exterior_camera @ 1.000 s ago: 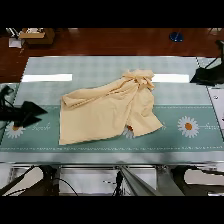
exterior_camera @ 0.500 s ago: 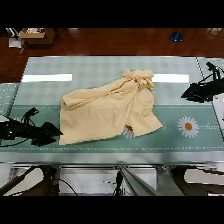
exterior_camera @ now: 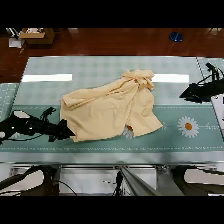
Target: Fold the shirts.
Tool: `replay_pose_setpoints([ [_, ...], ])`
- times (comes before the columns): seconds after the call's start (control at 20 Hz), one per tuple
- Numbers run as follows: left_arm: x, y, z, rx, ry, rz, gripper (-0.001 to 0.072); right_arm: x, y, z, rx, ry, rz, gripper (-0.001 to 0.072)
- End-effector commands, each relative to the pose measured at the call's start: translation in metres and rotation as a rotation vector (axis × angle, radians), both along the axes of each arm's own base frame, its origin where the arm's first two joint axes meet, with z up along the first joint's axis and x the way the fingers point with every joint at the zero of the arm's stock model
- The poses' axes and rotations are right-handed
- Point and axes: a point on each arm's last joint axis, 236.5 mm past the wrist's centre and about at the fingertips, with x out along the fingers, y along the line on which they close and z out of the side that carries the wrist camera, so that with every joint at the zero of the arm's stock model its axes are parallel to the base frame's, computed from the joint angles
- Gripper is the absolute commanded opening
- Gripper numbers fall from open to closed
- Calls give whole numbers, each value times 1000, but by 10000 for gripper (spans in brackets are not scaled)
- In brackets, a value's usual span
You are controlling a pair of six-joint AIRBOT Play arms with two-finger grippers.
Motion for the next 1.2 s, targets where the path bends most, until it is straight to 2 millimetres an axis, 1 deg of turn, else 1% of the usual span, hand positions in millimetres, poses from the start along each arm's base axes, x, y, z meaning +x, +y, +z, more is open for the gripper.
replay_pose_setpoints([
  [0.0, 13, -7, -6, 2, -42, 21, 26, -1, 0, 0, -1, -8, 20, 437],
  [0.05, 12, -8, -4, -6, -43, 10, 26, 1, 1, -1, 2, -15, 20, 437],
  [0.15, 7, -11, -1, -27, -43, -20, 26, 3, 15, -3, 63, -38, 17, 437],
  [0.25, 5, -12, 0, -33, -40, -26, 26, 6, 34, -8, 152, -68, -3, 441],
  [0.3, 5, -12, 1, -35, -38, -27, 26, 7, 46, -10, 199, -83, -18, 460],
  [0.35, 4, -13, 1, -37, -37, -27, 26, 9, 58, -13, 245, -98, -31, 499],
  [0.45, 4, -13, 1, -39, -34, -29, 26, 7, 81, -19, 297, -111, -24, 499],
  [0.6, 3, -13, 2, -43, -31, -31, 25, 0, 110, -33, 281, -98, 39, 499],
  [0.7, 2, -14, 3, -45, -29, -33, 25, 6, 123, -39, 250, -117, 57, 499],
  [0.8, 2, -14, 3, -45, -29, -33, 25, 14, 133, -47, 226, -118, 32, 493],
  [0.9, 3, -14, 3, -45, -30, -32, 25, 17, 145, -60, 214, -93, 13, 493],
  [1.0, 5, -13, 4, -45, -37, -32, 25, 16, 159, -76, 205, -62, 14, 491],
  [1.05, 7, -13, 5, -45, -42, -31, 26, 17, 166, -82, 199, -54, 12, 440],
  [1.1, 10, -13, 6, -44, -49, -31, 25, 19, 171, -85, 197, -60, 14, 284],
  [1.15, 14, -12, 8, -44, -59, -34, 25, 22, 175, -83, 195, -75, 13, 70],
])
